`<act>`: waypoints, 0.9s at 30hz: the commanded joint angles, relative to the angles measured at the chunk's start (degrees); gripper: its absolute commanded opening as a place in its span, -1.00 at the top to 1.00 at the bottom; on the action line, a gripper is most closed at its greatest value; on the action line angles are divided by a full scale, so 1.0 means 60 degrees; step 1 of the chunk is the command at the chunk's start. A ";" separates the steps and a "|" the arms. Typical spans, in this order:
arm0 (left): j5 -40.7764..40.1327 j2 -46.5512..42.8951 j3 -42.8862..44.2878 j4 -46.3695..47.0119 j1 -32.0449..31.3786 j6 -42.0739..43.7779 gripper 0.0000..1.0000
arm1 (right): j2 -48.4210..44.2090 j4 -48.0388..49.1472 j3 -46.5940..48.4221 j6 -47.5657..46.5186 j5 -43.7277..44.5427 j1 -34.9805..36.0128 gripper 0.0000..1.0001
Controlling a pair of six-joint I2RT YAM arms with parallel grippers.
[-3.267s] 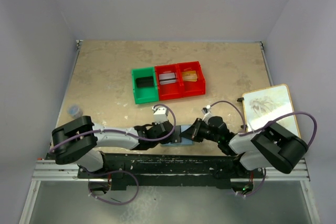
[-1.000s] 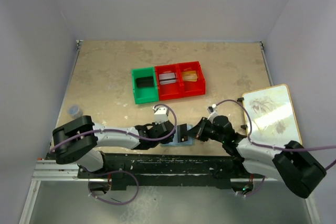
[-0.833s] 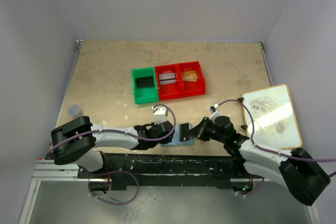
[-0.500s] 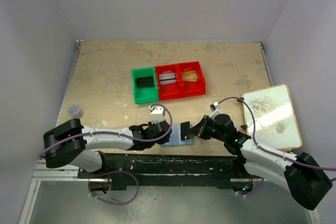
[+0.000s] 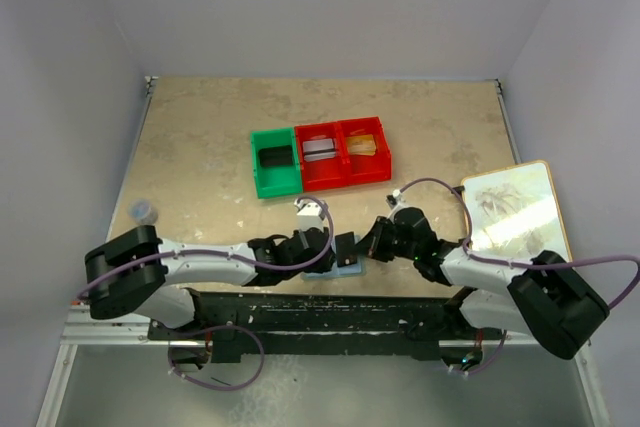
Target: Take the credit cards out of the card holder
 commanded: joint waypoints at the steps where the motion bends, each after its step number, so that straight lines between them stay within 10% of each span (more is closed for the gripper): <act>1: 0.0481 0.0389 0.0487 0.0673 -0.0061 0.0414 0.61 | -0.0002 0.0439 0.0137 -0.0060 0.0100 -0.0034 1.00; 27: -0.0659 0.1193 -0.0107 0.0503 -0.0056 -0.0543 0.71 | 0.0517 0.1452 -0.0211 -0.0084 -0.0584 -0.0034 1.00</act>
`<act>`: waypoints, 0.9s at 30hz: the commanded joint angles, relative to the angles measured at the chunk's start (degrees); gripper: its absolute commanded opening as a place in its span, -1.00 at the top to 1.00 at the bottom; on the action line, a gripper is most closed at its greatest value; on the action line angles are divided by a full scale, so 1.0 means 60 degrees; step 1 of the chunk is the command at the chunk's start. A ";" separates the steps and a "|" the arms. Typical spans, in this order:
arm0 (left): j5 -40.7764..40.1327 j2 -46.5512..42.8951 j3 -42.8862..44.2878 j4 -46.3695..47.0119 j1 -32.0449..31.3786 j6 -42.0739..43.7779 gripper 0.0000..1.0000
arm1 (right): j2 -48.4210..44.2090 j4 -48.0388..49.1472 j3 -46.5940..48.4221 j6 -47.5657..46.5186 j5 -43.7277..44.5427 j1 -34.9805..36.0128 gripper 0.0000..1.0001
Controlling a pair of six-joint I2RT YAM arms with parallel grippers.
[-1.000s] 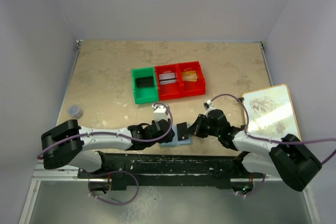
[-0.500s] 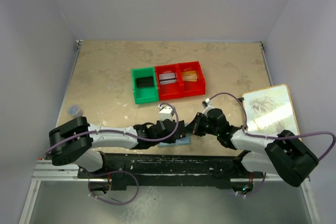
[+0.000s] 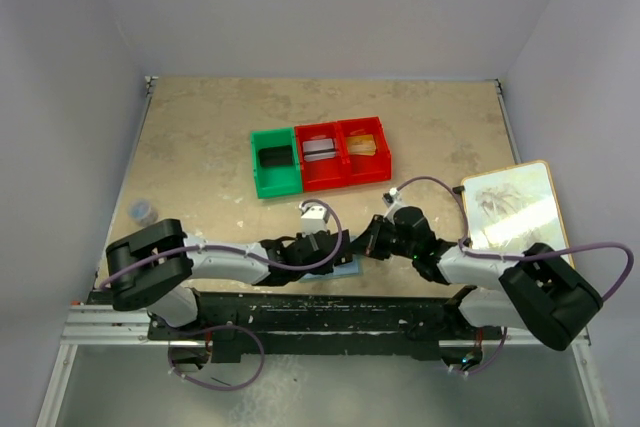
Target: Take the credit cards out of the card holder
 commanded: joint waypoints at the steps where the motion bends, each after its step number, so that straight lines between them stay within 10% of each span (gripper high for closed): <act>1: -0.0416 -0.0133 -0.0635 0.0311 -0.0031 -0.0487 0.71 | -0.0027 0.0342 -0.0185 -0.0084 -0.0175 -0.0035 1.00; 23: -0.0264 -0.0035 -0.0525 0.0194 -0.0031 -0.0336 0.79 | 0.0548 0.0867 0.0156 -0.0268 -0.0542 -0.0038 1.00; 27: -0.0816 -0.1239 -0.1208 0.0654 -0.0091 -0.0328 0.55 | -0.0416 -0.0069 0.0160 -0.0508 -0.0133 -0.0040 1.00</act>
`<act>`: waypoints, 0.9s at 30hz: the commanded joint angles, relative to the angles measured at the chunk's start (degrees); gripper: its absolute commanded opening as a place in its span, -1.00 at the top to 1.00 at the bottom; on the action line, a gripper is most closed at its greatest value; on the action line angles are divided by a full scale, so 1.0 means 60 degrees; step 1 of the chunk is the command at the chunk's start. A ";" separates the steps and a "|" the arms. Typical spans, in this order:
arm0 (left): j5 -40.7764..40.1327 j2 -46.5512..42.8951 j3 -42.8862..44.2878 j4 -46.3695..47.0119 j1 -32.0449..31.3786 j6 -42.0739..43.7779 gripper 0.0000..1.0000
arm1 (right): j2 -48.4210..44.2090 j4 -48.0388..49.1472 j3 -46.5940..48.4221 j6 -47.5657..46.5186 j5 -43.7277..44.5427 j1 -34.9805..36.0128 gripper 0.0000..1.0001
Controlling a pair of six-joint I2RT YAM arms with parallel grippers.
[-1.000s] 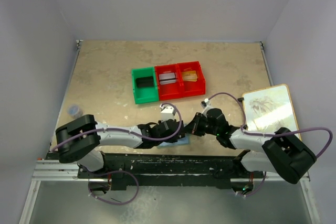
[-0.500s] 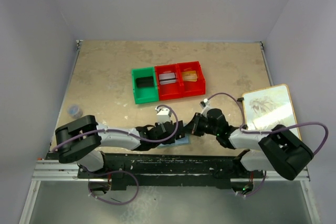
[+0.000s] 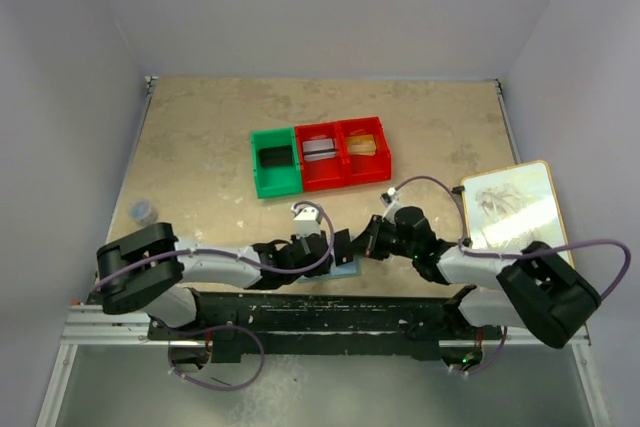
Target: Take the credit cards out of the card holder
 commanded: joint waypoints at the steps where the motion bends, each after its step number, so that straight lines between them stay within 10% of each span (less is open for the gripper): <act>1: -0.0813 -0.1419 -0.0748 0.0082 -0.0077 -0.0047 0.49 | -0.1190 -0.1023 0.0233 -0.0473 0.0456 0.0008 1.00; 20: -0.2862 -0.3711 0.1078 -0.4340 0.0107 0.1125 -0.06 | -0.4904 -0.0796 0.0521 -0.3640 0.0809 0.0050 1.00; 27: -0.2244 -0.4680 0.1895 -0.6786 0.2268 0.1254 -0.22 | -0.4335 -0.1119 0.1325 -0.4661 0.1210 0.0806 1.00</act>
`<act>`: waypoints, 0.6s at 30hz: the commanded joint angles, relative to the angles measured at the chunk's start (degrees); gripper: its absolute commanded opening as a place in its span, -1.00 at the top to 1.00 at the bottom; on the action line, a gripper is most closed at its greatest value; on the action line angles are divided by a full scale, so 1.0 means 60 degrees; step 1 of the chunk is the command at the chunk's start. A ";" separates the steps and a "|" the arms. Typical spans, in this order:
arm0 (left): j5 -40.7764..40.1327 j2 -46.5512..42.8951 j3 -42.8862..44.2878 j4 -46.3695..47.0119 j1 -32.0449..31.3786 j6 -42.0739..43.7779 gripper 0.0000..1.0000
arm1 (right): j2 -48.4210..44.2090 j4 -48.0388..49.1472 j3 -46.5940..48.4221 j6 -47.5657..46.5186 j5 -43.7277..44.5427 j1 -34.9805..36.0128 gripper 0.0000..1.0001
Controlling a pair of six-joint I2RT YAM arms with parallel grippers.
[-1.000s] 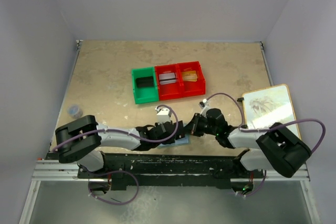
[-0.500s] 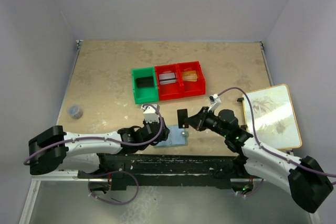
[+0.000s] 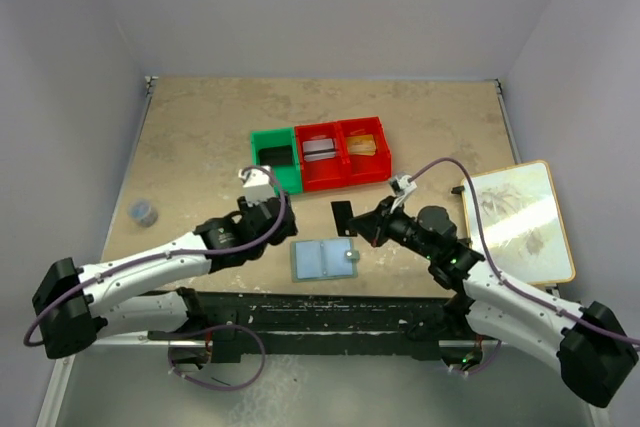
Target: Take the credit cards out of the card holder
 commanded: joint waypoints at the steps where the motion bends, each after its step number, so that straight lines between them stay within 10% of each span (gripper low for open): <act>1: -0.0490 -0.0879 0.1083 -0.2297 0.0894 0.0349 -0.23 | 0.0237 0.0049 0.1041 -0.1282 0.0598 0.0759 1.00; 18: -0.1148 -0.1591 0.1670 -0.3475 0.4980 0.2328 -0.43 | 0.2740 -0.0378 0.4023 -0.5011 0.3074 0.1941 1.00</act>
